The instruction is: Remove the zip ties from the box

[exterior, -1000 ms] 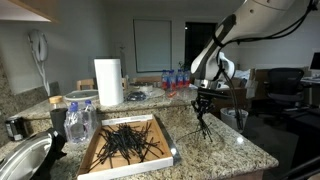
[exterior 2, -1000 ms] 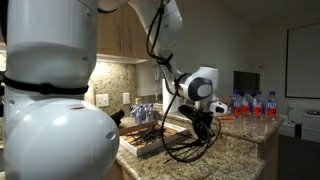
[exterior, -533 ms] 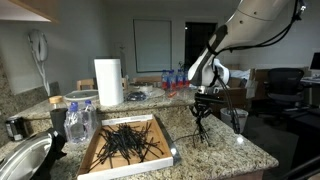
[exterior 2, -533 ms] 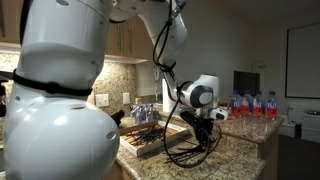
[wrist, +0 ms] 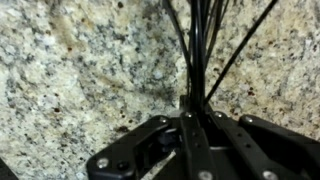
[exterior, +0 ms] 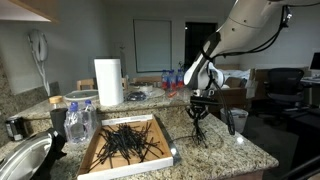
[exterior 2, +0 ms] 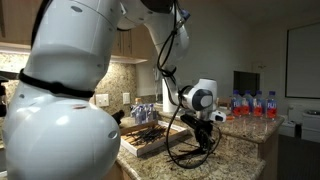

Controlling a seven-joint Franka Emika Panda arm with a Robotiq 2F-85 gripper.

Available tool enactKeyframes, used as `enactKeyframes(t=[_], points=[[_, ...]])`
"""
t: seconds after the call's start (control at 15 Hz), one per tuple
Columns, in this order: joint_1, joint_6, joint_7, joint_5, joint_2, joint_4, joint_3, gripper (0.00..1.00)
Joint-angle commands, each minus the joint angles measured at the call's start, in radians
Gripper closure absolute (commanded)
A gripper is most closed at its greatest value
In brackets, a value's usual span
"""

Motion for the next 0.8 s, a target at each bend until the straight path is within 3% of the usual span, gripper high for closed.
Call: enactKeyframes(t=[0.0, 0.27, 0.4, 0.73], points=[[0.013, 0.001, 0.045, -0.031, 0.017, 0.019, -0.005, 0.81], [0.016, 0.004, 0.048, -0.036, 0.023, 0.023, -0.006, 0.59], [0.017, 0.005, 0.048, -0.036, 0.021, 0.022, -0.006, 0.35], [0.017, 0.012, 0.016, -0.015, -0.014, -0.005, 0.012, 0.02]])
